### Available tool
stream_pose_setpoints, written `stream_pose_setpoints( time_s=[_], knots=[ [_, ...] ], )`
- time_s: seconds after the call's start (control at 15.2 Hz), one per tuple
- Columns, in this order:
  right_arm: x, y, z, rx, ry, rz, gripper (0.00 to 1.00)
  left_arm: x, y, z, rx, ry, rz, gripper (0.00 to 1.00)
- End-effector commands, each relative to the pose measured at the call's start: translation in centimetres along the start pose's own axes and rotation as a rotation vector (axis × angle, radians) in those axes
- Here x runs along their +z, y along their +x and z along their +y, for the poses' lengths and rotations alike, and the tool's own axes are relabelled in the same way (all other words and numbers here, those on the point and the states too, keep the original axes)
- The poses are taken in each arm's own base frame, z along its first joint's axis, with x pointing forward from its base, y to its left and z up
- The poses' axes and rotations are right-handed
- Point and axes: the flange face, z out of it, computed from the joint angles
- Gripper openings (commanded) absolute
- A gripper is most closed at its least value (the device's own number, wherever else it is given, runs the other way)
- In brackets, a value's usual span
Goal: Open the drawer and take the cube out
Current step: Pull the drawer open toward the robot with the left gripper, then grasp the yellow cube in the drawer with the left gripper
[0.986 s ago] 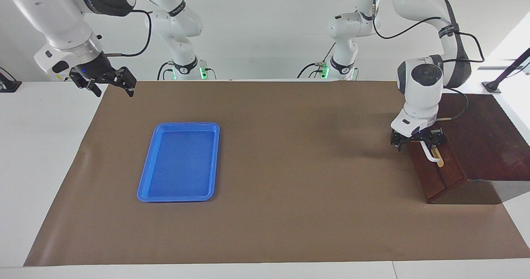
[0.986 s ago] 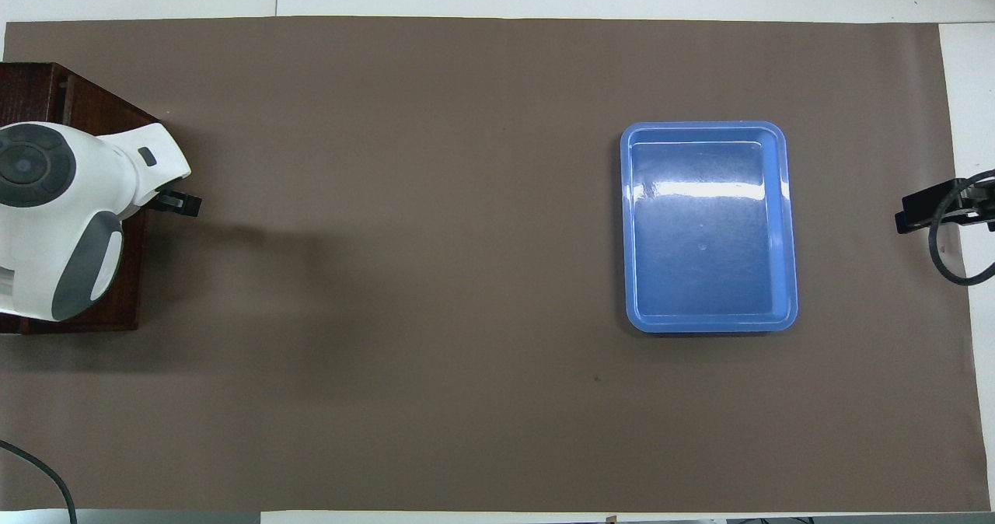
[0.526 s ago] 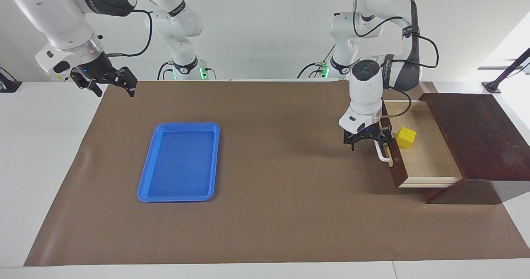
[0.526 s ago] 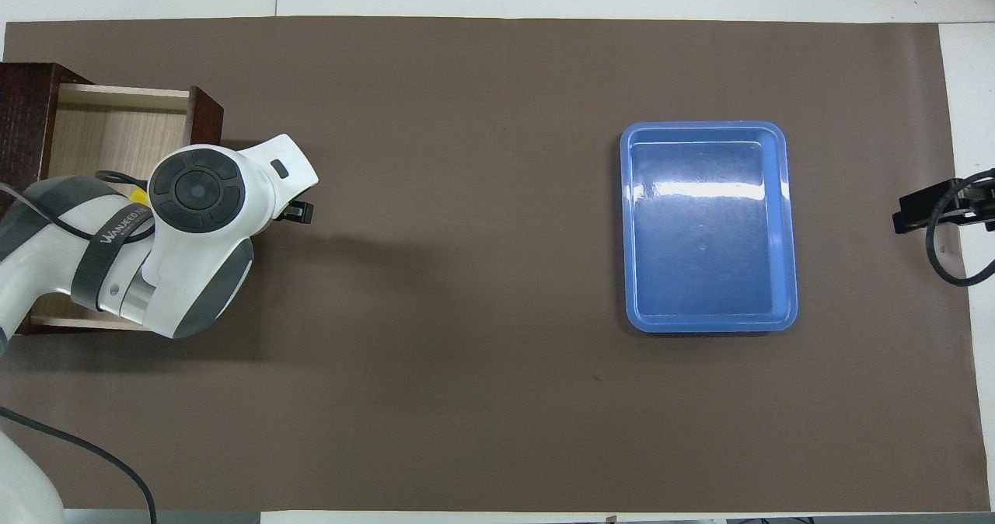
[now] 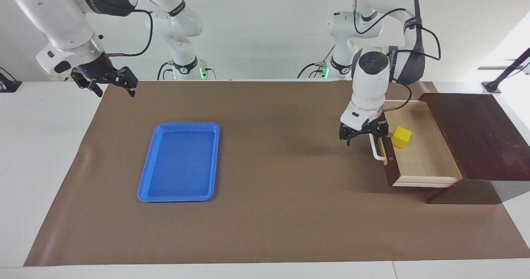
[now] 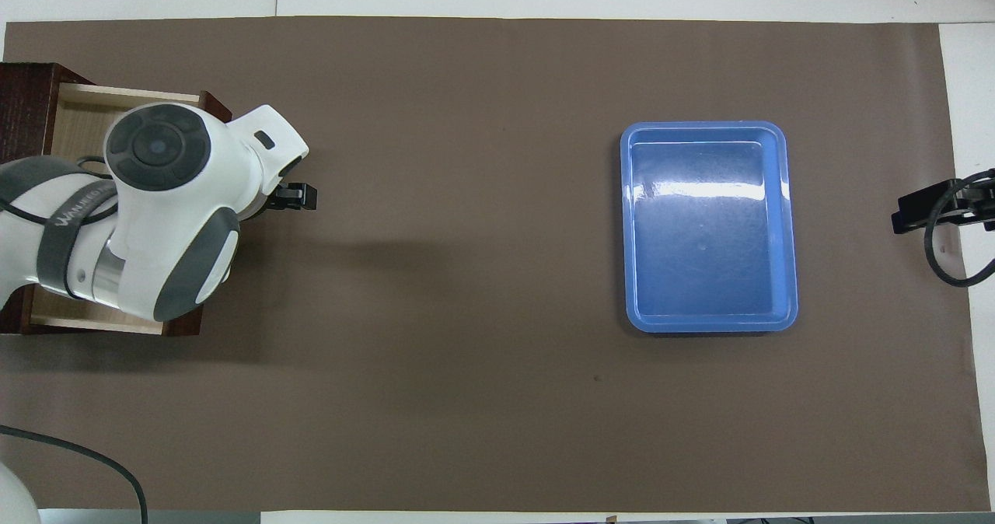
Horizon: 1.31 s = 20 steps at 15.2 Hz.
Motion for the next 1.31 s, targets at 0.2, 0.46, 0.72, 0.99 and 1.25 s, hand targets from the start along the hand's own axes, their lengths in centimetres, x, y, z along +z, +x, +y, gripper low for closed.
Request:
stream_pose_setpoints(
  time_s=[0.2, 0.46, 0.72, 0.99, 1.25],
  knots=[
    [-0.1, -0.3, -0.1, -0.057, -0.002, -0.006, 1.0, -6.0, 2.9, -11.9, -0.412, -0.103, -0.041, 1.0],
    [0.3, -0.7, -0.2, -0.048, -0.002, -0.015, 1.0, -2.9, 1.2, -20.2, -0.676, -0.082, -0.065, 1.0],
    [0.3, -0.6, -0.6, -0.028, -0.003, -0.011, 1.0, 0.8, -0.2, -18.5, -1.0, -0.08, -0.066, 1.0],
    [0.7, -0.8, -1.6, 0.026, 0.001, -0.019, 1.0, 2.9, -1.1, -17.8, -1.097, -0.08, -0.069, 1.0],
    [1.9, -1.4, -4.5, 0.169, 0.017, -0.035, 1.0, 4.4, -1.7, -17.5, -1.106, -0.077, -0.077, 1.0]
  ],
)
